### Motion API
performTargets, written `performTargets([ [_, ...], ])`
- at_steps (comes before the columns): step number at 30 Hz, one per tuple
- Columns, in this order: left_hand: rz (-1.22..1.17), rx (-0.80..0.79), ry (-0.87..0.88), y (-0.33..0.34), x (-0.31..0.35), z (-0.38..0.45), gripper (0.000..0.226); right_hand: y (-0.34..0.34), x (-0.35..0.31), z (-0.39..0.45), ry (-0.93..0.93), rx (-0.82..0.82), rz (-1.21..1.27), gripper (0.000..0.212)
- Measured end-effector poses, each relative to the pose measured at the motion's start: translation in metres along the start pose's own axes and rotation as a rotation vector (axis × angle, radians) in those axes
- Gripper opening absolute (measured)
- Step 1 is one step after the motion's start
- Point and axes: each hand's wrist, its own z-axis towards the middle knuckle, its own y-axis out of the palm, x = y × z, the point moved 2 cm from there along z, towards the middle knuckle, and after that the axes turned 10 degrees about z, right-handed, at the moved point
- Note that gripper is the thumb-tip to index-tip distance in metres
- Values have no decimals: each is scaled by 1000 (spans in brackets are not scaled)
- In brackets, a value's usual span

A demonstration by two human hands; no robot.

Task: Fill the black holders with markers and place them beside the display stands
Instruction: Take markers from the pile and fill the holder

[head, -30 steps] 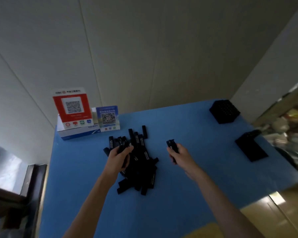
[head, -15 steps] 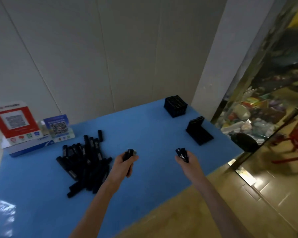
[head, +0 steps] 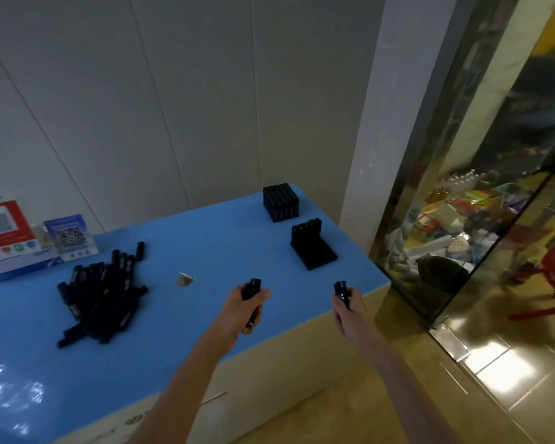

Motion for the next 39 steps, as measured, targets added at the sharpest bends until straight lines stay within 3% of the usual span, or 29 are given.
performTargets([
  [15,-136,84,-41,86,31,119,20,-58,-18,111,21,-172,-58,24],
  [25,-175,193,-116,102,47,170,18,-47,-35,195,34,-359,-11,13],
  [39,-220,464,-200,95,49,192,17,-10,-45,255,71,-674,11,17],
])
